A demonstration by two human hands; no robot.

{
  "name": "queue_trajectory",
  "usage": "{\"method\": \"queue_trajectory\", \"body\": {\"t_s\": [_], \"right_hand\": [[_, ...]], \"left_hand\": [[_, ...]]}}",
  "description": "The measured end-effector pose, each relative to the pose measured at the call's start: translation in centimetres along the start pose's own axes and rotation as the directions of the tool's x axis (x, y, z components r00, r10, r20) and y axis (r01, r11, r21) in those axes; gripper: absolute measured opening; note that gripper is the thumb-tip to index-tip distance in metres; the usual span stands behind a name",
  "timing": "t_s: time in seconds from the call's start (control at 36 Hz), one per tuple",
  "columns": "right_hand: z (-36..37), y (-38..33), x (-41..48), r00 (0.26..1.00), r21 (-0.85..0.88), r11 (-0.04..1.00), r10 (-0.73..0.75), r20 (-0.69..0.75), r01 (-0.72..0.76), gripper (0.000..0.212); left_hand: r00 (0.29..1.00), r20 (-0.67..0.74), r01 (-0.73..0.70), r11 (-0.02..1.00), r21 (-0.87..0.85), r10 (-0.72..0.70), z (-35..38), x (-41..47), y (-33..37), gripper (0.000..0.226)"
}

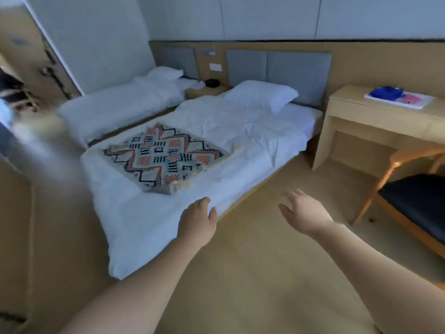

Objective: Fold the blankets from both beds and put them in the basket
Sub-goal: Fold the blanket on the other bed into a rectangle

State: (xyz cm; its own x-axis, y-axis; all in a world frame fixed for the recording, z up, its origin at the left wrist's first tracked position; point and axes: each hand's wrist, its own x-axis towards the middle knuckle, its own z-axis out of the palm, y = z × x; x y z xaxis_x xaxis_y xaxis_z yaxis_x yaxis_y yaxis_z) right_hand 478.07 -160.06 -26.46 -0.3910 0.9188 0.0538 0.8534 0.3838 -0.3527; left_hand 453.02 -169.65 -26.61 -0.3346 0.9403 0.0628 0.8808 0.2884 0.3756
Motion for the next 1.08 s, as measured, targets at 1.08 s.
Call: {"method": "queue_trajectory", "body": {"t_s": [1.08], "right_hand": [[20.8,-51.9,3.1,0.821,-0.028,0.844,-0.512,0.254,0.535,0.039]], "left_hand": [[0.933,-0.175,0.307,0.949,-0.07,-0.314,-19.0,-10.9,-46.2,0.04]]}}
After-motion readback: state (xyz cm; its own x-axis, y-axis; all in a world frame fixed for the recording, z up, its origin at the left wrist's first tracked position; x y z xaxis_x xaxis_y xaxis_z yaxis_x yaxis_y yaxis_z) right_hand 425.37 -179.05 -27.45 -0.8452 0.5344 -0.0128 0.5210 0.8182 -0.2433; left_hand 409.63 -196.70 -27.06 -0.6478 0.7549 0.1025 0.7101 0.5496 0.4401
